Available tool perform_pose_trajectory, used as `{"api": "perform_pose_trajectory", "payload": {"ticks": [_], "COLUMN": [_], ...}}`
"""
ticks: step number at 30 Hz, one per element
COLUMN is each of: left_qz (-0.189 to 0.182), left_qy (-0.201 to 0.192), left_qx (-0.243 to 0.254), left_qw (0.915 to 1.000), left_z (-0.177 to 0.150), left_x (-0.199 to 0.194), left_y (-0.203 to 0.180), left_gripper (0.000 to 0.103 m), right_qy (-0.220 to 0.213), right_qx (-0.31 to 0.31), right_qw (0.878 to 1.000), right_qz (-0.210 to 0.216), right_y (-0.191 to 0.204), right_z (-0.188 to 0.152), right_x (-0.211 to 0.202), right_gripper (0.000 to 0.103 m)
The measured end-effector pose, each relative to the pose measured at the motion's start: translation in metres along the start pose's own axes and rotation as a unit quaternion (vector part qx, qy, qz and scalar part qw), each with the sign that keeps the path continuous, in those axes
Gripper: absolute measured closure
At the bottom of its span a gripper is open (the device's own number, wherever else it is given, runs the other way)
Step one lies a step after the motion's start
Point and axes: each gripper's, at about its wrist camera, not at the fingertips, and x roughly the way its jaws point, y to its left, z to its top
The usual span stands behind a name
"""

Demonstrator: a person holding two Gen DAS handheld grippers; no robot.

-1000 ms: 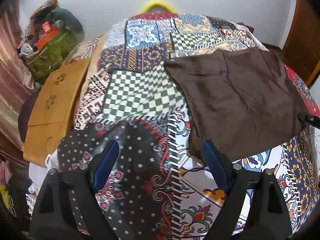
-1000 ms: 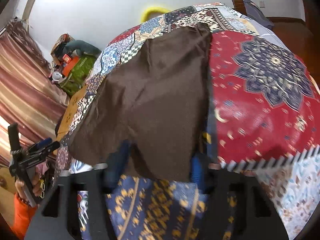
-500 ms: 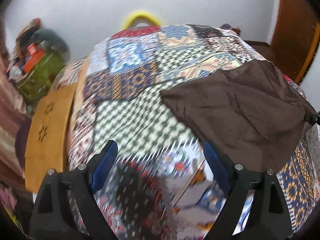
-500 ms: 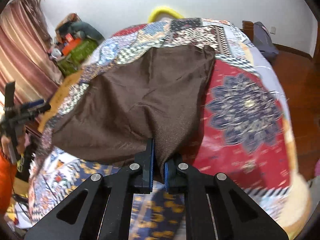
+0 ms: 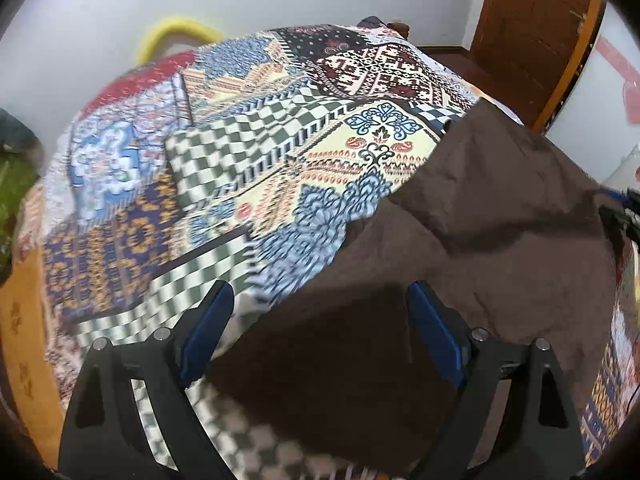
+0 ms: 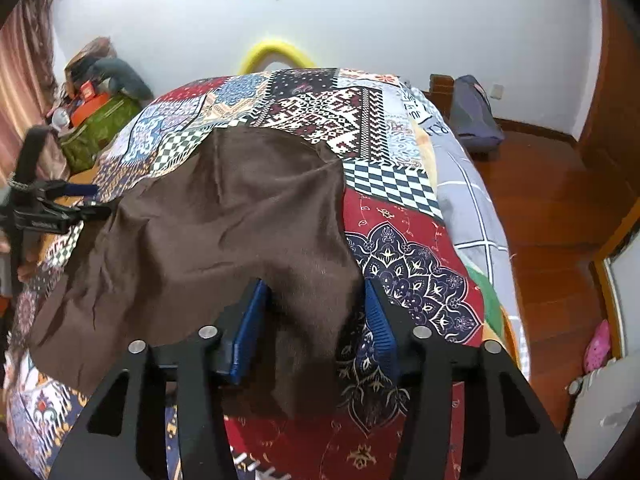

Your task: Fold small clothes

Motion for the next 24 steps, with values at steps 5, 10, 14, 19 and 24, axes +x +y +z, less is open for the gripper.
{"api": "perform_pose_trajectory", "payload": {"ticks": [5,10,14,19,24], "left_qz": [-0.087,-0.067,-0.036,0.016,0.003], "left_qy": [0.016,0.009,0.019,0.060,0.095], "left_qx": [-0.050,-0.052,-0.073,-0.104,-0.131], "left_qw": [0.9949,0.9963,0.9965,0.9926,0.9868], "left_z": [0.001,-0.012,-0.033,-0.078,-0.131], "left_x": [0.017,0.002,-0.020,-0.049,-0.082], "left_y": [-0.001,-0.006,0.003,0.009,-0.002], "left_gripper": [0.054,0.086,0.088,0.089,0.090], "right_qy": [-0.009,-0.015,-0.016,-0.008,0.009], "right_qx": [0.014,0.012,0.004,-0.002,-0.022], "right_qw": [1.000,1.000,1.000,1.000,0.998], "right_qz": [0.003,-0.004,0.002,0.027,0.056], "right_y": [-0.008,-0.008,0.000,0.015,0.045], "right_z": [-0.009,-0.018,-0.027,-0.038,-0.051], "right_x": [-0.015,-0.029,-0.042,-0.050,-0.052], "right_gripper": [0.055,0.055,0.055,0.054,0.052]}}
